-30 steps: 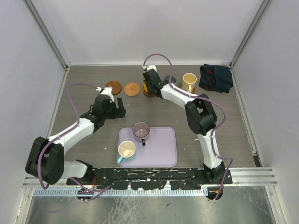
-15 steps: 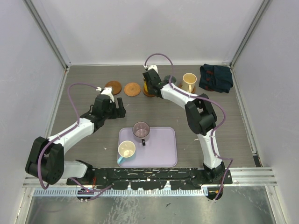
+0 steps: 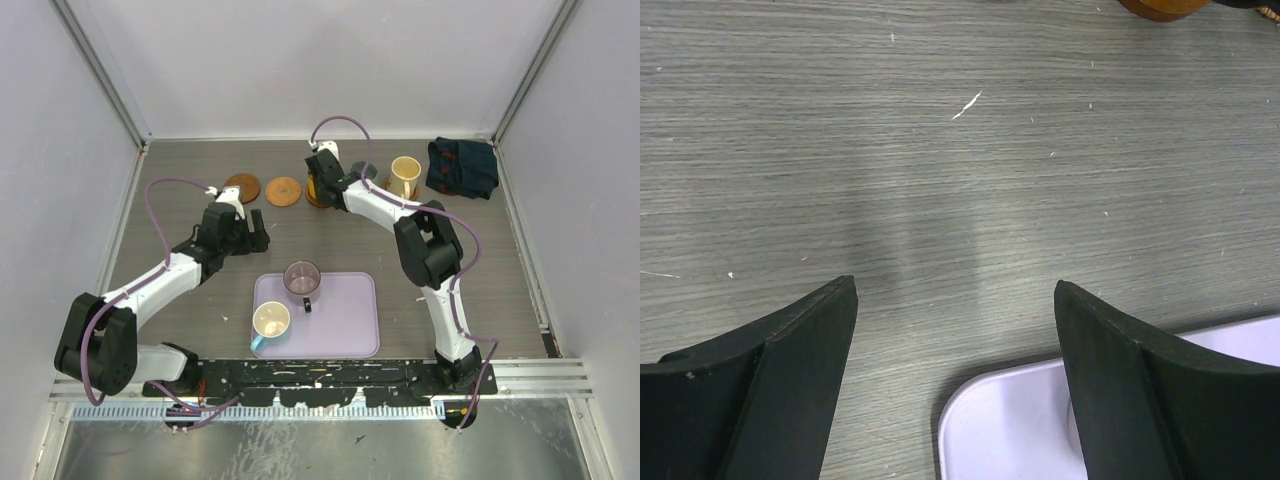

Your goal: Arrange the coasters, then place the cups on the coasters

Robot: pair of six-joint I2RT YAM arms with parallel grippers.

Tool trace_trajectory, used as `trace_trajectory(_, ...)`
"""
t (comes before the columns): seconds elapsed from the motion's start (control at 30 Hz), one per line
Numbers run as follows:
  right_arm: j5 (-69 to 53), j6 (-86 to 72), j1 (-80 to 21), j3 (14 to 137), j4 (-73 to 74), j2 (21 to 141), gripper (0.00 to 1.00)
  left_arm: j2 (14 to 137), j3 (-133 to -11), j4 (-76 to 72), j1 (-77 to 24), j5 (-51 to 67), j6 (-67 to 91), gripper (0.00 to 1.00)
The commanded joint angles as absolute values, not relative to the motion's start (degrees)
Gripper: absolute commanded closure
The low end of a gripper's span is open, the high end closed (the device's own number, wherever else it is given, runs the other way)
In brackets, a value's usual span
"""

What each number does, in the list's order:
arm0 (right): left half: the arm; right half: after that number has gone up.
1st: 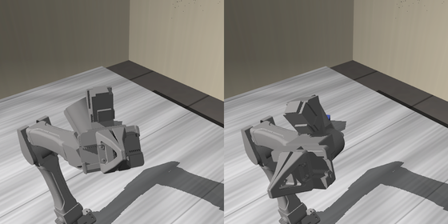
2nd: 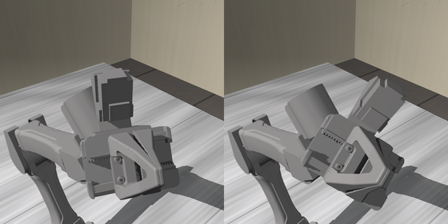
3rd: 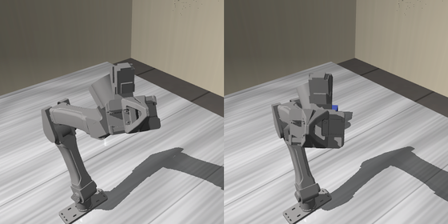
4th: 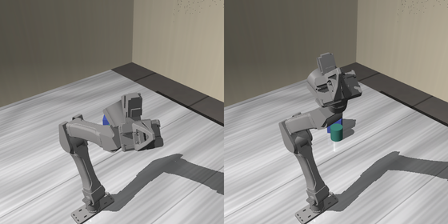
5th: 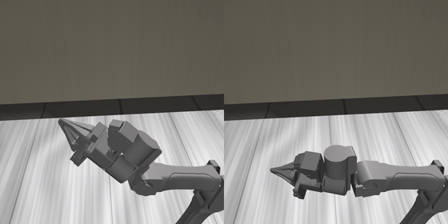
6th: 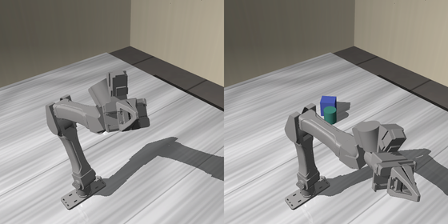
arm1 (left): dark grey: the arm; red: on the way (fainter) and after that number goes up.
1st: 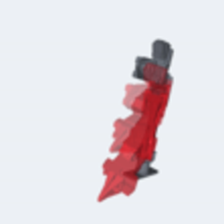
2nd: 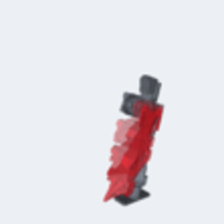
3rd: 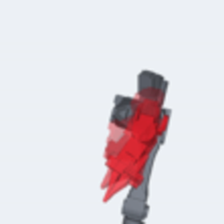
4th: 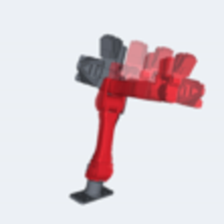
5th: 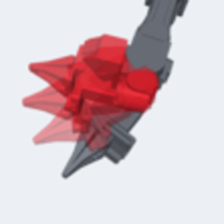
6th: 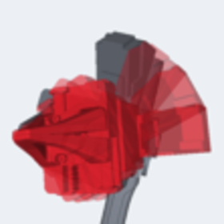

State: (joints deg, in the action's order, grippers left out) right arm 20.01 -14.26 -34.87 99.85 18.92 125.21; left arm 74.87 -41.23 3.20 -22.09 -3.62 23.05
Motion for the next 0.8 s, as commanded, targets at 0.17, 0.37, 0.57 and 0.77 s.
trace_trajectory(0.17,21.75,-15.53,-35.07,101.91,14.77,124.52,0.99,75.07,-42.18,0.44,-21.80,-3.18,22.64,0.19)
trace_trajectory(0.37,21.55,-15.86,-35.05,101.61,14.72,124.19,0.99,75.00,-41.97,0.44,-21.81,-3.09,22.68,0.19)
trace_trajectory(0.57,21.56,-16.17,-35.07,101.38,14.85,123.82,0.96,74.99,-41.92,0.44,-21.80,-2.92,22.85,0.19)
trace_trajectory(0.77,21.39,-16.30,-35.00,101.07,14.94,123.67,0.82,74.76,-41.66,0.44,-21.80,-2.94,22.94,0.19)
